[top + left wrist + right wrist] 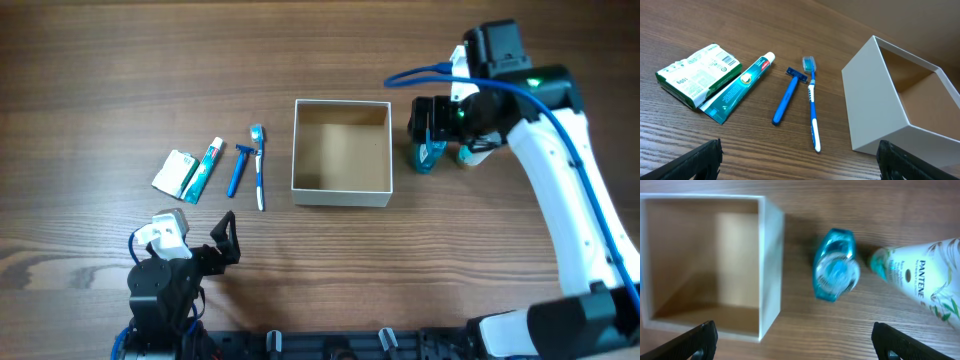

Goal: Pack container
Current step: 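Move the right gripper to the blue mouthwash bottle and grasp it, then lift the mouthwash bottle with the right gripper and place it in the box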

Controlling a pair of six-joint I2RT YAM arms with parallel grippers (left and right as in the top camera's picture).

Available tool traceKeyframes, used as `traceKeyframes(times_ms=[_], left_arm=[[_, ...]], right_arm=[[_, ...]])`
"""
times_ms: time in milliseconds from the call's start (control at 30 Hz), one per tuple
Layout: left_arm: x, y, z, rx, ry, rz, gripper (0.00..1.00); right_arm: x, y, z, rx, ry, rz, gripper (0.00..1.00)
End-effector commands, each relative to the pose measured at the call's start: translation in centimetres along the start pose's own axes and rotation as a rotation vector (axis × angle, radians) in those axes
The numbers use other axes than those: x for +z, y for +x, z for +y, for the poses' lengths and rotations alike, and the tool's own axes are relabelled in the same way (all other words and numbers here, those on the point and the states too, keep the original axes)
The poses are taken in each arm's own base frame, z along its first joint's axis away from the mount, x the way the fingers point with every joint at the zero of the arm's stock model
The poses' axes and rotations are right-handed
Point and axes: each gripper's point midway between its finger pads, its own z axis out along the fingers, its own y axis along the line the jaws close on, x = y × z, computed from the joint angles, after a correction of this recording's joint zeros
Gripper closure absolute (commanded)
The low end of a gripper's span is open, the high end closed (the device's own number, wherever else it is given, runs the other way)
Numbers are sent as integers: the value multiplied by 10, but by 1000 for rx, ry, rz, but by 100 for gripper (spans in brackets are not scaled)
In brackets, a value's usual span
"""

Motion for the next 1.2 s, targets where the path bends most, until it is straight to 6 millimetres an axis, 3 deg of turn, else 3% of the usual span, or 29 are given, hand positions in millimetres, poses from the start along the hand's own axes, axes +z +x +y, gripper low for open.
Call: traceKeyframes(times_ms=[0, 167, 267, 367, 533, 567, 600, 633, 700, 767, 867, 1000, 1100, 1167], left_arm=[[2, 6, 0, -8, 8, 14, 0], [2, 6, 0, -8, 8, 14, 0], [2, 6, 0, -8, 8, 14, 0], [2, 6, 0, -8, 8, 14, 0], [2, 6, 0, -8, 8, 14, 0], [2, 6, 0, -8, 8, 14, 0], [2, 6, 0, -8, 8, 14, 0], [2, 6, 0, -8, 8, 14, 0], [2, 6, 0, -8, 8, 14, 0], [2, 6, 0, -8, 8, 14, 0], [2, 6, 0, -8, 8, 14, 0], [2, 6, 0, -8, 8, 14, 0], [2, 6, 0, -8, 8, 14, 0], [2, 6, 0, -8, 8, 14, 0]], right_arm=[[16, -14, -25, 189, 161, -30, 0], [31, -14, -26, 219, 171, -2, 4], [50, -10, -24, 218, 167, 54, 20], [75, -4, -19, 212, 147, 132, 23], [92, 2, -22, 198, 164, 180, 35], [92, 1, -22, 198, 166, 177, 42], [92, 1, -22, 198, 166, 178, 57], [90, 3, -23, 194, 173, 182, 89], [82, 0, -26, 177, 184, 155, 96], [68, -5, -28, 167, 194, 111, 96], [30, -14, -20, 149, 170, 0, 96], [-38, -11, 8, 97, 82, -168, 96], [-89, 5, 41, 34, -17, -287, 96], [-109, 18, 61, 0, -76, -326, 96]])
